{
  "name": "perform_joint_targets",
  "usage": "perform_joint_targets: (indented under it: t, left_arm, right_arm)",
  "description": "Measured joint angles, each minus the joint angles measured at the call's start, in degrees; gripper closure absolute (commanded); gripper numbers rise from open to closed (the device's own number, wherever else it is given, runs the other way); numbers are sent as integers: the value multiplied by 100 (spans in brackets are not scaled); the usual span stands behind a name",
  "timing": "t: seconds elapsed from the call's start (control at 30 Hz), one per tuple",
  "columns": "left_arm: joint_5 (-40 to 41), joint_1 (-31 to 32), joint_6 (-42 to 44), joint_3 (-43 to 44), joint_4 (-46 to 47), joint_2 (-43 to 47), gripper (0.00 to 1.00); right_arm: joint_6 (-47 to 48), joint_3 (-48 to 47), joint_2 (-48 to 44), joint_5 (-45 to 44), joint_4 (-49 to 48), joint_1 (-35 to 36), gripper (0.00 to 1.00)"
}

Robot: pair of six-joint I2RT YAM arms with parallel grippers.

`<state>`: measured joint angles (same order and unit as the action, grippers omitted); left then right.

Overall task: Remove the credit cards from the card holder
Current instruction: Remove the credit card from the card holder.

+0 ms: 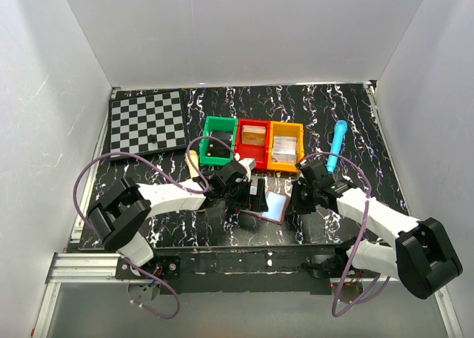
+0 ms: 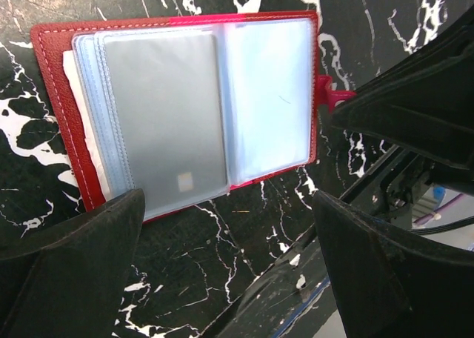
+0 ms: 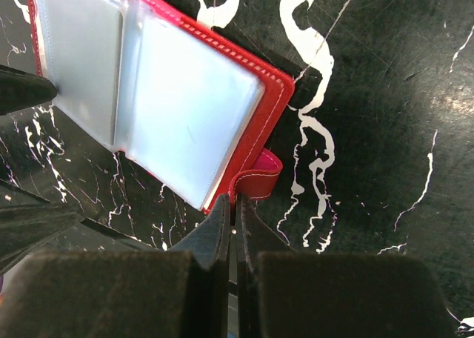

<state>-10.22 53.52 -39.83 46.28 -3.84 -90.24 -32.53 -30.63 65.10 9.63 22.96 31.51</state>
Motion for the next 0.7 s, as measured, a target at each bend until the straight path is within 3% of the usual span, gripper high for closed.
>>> perform_joint_targets:
  t: [0.7]
  left_arm:
    - [-942,76,442,715,304,-898,6]
  right_arm:
    - [0,0,92,42,-50,0,99]
